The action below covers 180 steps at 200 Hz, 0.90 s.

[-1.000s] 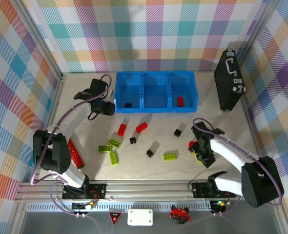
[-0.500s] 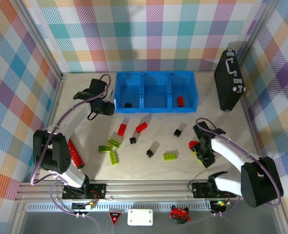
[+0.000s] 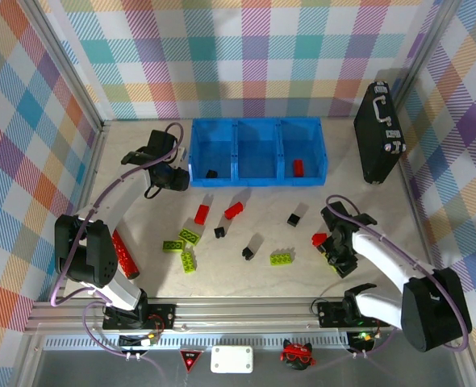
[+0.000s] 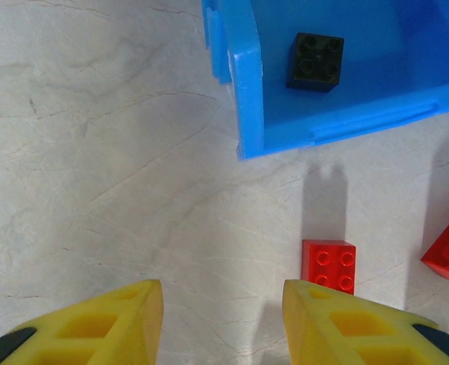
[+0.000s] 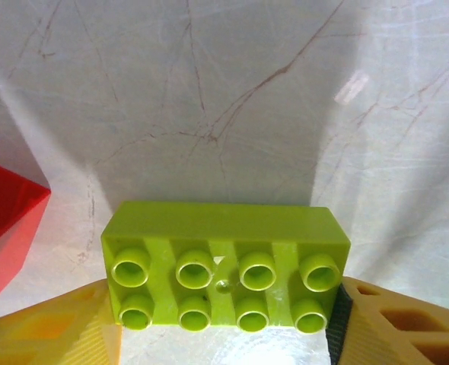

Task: Sort the legos into containers by color
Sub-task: Pick up the lego from the bottom-right of the table, then place the lego in the container.

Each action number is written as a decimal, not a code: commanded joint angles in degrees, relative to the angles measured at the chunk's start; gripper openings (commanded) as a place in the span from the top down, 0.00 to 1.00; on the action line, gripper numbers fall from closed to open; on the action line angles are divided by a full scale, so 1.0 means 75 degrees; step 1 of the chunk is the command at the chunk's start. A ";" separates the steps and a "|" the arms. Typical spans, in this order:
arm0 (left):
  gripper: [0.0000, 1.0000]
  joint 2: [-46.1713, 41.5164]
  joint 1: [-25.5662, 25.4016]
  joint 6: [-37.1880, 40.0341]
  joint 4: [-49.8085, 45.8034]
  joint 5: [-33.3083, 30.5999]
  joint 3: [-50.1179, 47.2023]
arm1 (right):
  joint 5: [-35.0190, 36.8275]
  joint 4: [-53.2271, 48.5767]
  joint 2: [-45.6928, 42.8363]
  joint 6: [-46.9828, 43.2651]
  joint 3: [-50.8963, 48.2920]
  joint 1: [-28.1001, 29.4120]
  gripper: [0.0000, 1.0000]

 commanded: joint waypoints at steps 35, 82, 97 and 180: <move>0.55 -0.0103 0.0097 0.0143 -0.0018 0.0086 0.0059 | -0.0341 -0.0594 -0.0921 -0.2193 0.0725 -0.0046 0.40; 0.55 -0.0116 0.0097 0.0143 -0.0020 0.0120 0.0064 | -0.1244 -0.0117 -0.0565 -0.4523 0.1642 -0.0050 0.38; 0.55 -0.0105 0.0097 0.0143 -0.0018 0.0127 0.0070 | -0.1377 -0.0098 -0.0145 -0.4911 0.2058 -0.0046 0.40; 0.55 -0.0072 0.0108 0.0108 0.0002 0.0192 0.0099 | -0.1330 0.0315 0.2951 -0.5489 0.5153 0.0657 0.39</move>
